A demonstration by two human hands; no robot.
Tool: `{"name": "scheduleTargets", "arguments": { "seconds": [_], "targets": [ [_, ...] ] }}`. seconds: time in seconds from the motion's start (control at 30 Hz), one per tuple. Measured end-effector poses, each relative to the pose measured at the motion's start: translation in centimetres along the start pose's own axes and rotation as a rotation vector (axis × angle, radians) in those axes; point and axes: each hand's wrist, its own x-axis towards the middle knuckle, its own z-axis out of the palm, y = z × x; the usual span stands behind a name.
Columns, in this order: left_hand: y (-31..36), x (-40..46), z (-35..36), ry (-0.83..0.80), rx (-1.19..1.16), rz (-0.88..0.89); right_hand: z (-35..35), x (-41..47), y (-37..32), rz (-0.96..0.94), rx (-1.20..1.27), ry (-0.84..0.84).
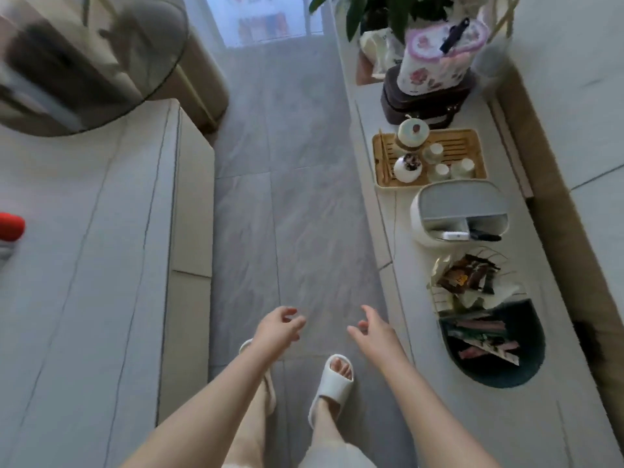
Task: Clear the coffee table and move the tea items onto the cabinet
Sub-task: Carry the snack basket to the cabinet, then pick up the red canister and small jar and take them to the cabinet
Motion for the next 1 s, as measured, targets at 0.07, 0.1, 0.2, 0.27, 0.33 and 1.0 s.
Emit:
{"name": "scheduleTargets", "arguments": {
  "seconds": [0.07,0.1,0.2,0.27,0.33,1.0],
  "targets": [
    [-1.2,-0.3,-3.6,0.039,-0.075,0.009,2.2,-0.1,-3.4,-0.053,-0.078,-0.041],
    [-1.9,-0.4,-5.3,0.059,-0.108,0.013,3.4,-0.1,-5.0,-0.083,-0.133,-0.063],
    [-4.9,-0.2,-10.6,0.118,-0.211,0.008,7.4,-0.2,-9.6,-0.163,-0.271,-0.113],
    [-7.5,0.2,-14.0,0.151,-0.280,-0.019,10.3,-0.3,-12.3,-0.198,-0.341,-0.138],
    [-10.3,0.6,-17.2,0.182,-0.366,-0.060,13.5,-0.3,-14.7,-0.220,-0.403,-0.171],
    [-28.5,2.2,-46.1,0.485,-0.893,-0.258,43.8,-1.1,-40.6,-0.489,-0.747,-0.405]
  ]
}}
